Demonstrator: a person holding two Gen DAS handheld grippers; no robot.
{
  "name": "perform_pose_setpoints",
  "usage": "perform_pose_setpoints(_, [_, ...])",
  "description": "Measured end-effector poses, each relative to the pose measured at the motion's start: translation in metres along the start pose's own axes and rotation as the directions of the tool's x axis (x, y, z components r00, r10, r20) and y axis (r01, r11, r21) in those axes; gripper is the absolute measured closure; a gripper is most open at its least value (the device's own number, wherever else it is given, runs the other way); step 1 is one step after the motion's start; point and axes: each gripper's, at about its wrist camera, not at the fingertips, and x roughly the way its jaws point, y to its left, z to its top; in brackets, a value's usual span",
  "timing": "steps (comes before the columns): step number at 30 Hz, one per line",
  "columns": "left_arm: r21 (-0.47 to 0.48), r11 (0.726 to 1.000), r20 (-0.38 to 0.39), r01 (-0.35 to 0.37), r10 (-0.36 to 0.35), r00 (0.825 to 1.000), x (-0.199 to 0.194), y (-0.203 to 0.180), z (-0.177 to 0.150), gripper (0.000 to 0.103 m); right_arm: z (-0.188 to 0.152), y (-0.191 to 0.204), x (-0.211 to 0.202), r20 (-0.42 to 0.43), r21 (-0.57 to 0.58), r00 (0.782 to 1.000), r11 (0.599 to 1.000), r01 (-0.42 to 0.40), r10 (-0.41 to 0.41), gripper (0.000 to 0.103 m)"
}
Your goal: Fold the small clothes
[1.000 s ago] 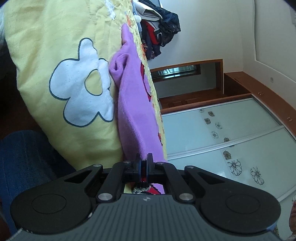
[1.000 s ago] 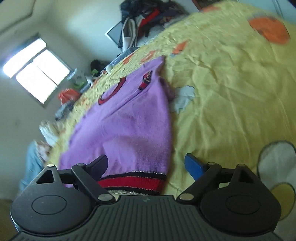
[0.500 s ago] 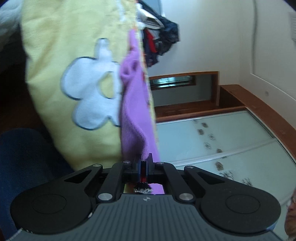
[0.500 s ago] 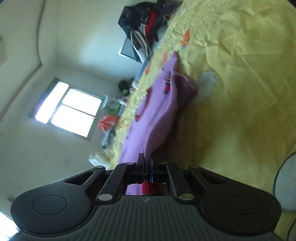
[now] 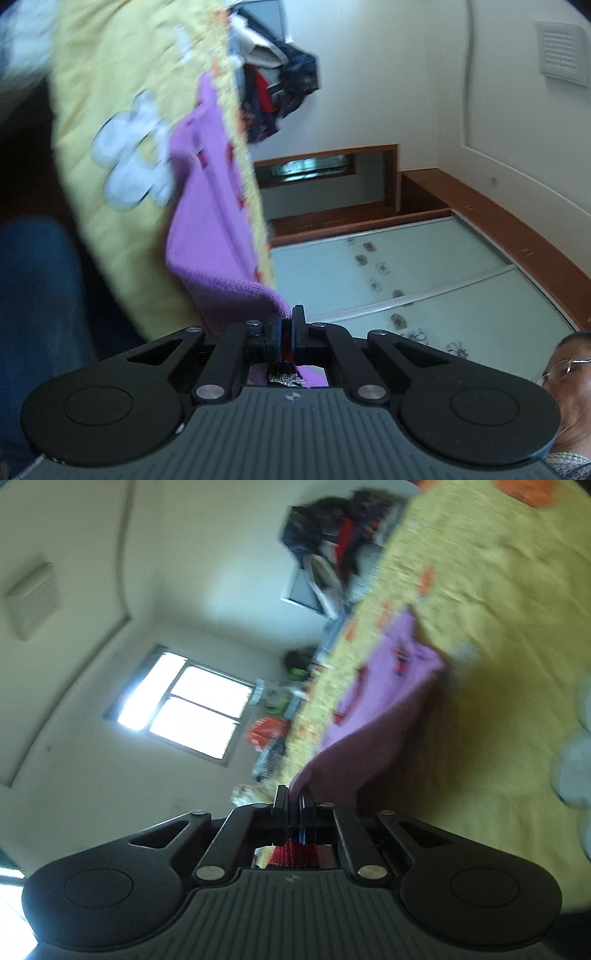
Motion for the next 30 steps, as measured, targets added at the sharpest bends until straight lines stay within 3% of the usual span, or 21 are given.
perform_pose_setpoints(4, [-0.061,0.997,-0.013,-0.04,0.039,0.999,-0.015,0.011,-0.025,0.1,-0.015,-0.013,-0.01,0.0,0.067,1.0,0.998,0.018,-0.018,0.099])
perform_pose_setpoints(7, [-0.102,0.994,0.031,-0.024,0.027,0.999,-0.022,0.021,-0.032,0.1,-0.012,-0.023,-0.006,0.008,0.068,0.999,0.997,0.047,-0.047,0.1])
perform_pose_setpoints(11, [-0.102,0.994,0.086,0.026,-0.018,0.996,-0.014,0.02,-0.015,0.103,0.009,-0.028,0.016,-0.006,0.033,0.998,0.998,0.058,-0.058,0.1])
perform_pose_setpoints(14, [-0.059,0.998,0.074,0.022,-0.017,0.997,-0.001,0.008,0.004,0.103,0.022,-0.024,0.029,-0.016,-0.041,0.987,0.986,0.162,-0.162,0.094])
perform_pose_setpoints(16, [-0.021,1.0,0.057,0.016,-0.015,0.998,0.006,0.001,0.01,0.103,0.026,-0.025,0.024,-0.059,-0.041,0.97,0.972,0.232,-0.235,0.069])
perform_pose_setpoints(17, [-0.001,1.0,0.036,-0.003,0.003,0.999,0.01,-0.001,0.012,0.103,0.023,-0.024,0.017,-0.06,-0.081,0.957,0.957,0.278,-0.284,0.027])
perform_pose_setpoints(18, [0.011,1.0,0.015,-0.015,0.015,1.0,0.012,-0.001,0.013,0.103,0.019,-0.02,0.009,-0.048,-0.14,0.941,0.935,0.325,-0.334,0.007])
perform_pose_setpoints(20, [0.023,0.999,-0.029,-0.049,0.05,0.998,0.015,0.008,0.014,0.103,0.009,-0.015,-0.002,-0.051,-0.229,0.918,0.9,0.372,-0.393,0.008])
perform_pose_setpoints(21, [0.056,0.994,-0.055,-0.094,0.097,0.994,0.018,0.012,0.015,0.103,0.005,-0.015,-0.004,-0.067,-0.241,0.917,0.898,0.368,-0.394,0.008])
perform_pose_setpoints(24, [0.129,0.971,-0.09,-0.199,0.212,0.973,0.021,0.034,0.023,0.099,-0.003,-0.02,-0.01,-0.063,-0.223,0.934,0.917,0.33,-0.351,0.008])
perform_pose_setpoints(26, [0.221,0.944,-0.096,-0.247,0.273,0.957,0.027,0.044,0.036,0.085,-0.004,-0.027,-0.008,-0.068,-0.198,0.927,0.916,0.349,-0.368,0.008])
perform_pose_setpoints(27, [0.283,0.919,-0.104,-0.276,0.315,0.943,0.032,0.046,0.043,0.08,-0.004,-0.031,-0.006,-0.089,-0.184,0.926,0.92,0.346,-0.366,0.008])
perform_pose_setpoints(29, [0.411,0.853,-0.115,-0.323,0.4,0.91,0.042,0.047,0.056,0.057,-0.005,-0.034,-0.001,-0.096,-0.192,0.923,0.917,0.349,-0.372,0.008])
perform_pose_setpoints(30, [0.467,0.826,-0.134,-0.317,0.42,0.898,0.049,0.047,0.061,0.054,-0.005,-0.035,0.0,-0.099,-0.194,0.927,0.92,0.339,-0.363,0.008])
